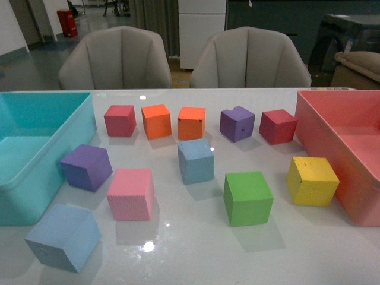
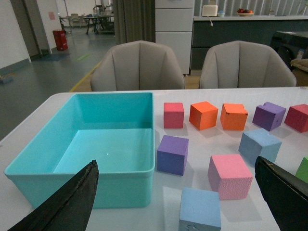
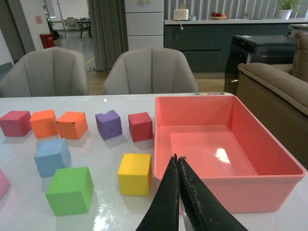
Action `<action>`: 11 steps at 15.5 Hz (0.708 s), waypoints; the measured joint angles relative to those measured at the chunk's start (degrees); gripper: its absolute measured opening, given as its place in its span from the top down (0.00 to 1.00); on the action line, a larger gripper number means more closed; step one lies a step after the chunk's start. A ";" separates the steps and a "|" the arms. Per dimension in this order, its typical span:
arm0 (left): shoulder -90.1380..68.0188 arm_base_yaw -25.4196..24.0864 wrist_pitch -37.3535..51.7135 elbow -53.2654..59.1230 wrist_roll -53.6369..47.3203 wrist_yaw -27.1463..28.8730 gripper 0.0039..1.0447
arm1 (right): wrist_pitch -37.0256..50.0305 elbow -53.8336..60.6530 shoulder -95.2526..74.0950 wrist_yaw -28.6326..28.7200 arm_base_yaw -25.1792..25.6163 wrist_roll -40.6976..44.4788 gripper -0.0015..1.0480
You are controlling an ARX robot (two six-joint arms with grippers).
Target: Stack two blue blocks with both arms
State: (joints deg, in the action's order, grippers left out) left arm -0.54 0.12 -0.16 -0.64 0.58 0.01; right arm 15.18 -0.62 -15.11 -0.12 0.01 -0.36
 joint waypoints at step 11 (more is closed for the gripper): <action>0.00 0.00 0.02 0.00 0.00 0.00 0.06 | -15.39 -0.04 14.86 0.13 0.00 0.02 0.98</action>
State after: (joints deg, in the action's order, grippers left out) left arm -0.54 0.12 -0.14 -0.64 0.58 0.01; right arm -0.21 -0.67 -0.25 0.01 0.01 -0.34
